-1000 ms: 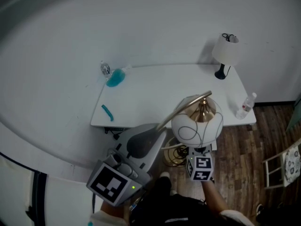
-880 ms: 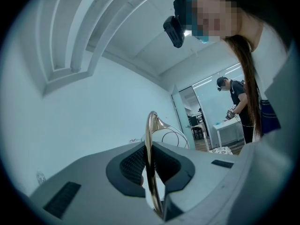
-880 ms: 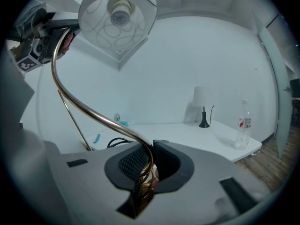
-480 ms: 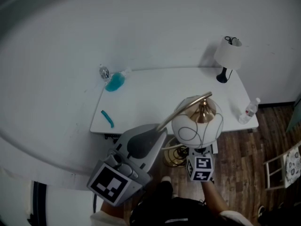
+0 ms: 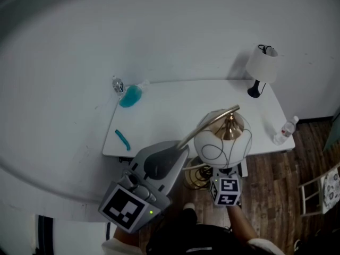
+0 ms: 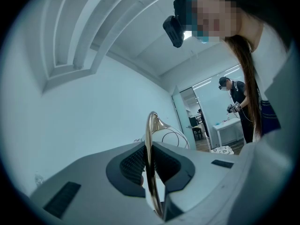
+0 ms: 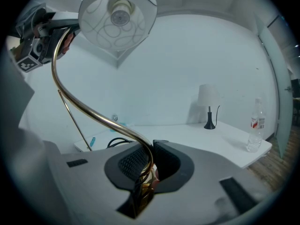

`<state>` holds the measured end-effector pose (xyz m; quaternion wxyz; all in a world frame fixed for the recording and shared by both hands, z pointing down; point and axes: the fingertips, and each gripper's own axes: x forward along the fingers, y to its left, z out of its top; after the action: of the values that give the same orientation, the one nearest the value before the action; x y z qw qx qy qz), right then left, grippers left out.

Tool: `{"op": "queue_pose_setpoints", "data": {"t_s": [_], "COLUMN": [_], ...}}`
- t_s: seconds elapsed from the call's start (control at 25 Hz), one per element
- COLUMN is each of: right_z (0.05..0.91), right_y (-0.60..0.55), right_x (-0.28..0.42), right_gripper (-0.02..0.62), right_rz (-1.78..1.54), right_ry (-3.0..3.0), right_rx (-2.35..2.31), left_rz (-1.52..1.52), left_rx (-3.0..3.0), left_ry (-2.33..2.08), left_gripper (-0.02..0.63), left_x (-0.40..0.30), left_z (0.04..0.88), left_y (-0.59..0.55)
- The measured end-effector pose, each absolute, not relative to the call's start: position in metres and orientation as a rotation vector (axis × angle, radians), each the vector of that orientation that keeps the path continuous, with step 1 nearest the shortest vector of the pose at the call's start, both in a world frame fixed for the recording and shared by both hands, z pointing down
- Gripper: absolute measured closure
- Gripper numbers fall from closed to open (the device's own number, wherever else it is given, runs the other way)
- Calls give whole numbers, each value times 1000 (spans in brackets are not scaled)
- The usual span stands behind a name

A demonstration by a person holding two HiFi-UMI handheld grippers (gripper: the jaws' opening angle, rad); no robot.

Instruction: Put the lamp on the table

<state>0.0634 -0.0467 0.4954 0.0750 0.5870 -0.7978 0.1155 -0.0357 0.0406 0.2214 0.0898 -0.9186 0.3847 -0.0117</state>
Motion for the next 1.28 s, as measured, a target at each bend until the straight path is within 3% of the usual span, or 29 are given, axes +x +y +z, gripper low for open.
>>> {"op": "queue_pose_setpoints", "data": {"t_s": [1.28], "right_z": [494], "right_y": [-98], "right_x": [14], "right_gripper": [562], "right_rz": [335], "right_ry": [-2358], "right_rx": [1774], "left_rz": [11], "left_rx": [-2752], "left_ry": [1109], "left_gripper": [581], "left_x": [-90], "left_z": [221], "left_y": [-10]}}
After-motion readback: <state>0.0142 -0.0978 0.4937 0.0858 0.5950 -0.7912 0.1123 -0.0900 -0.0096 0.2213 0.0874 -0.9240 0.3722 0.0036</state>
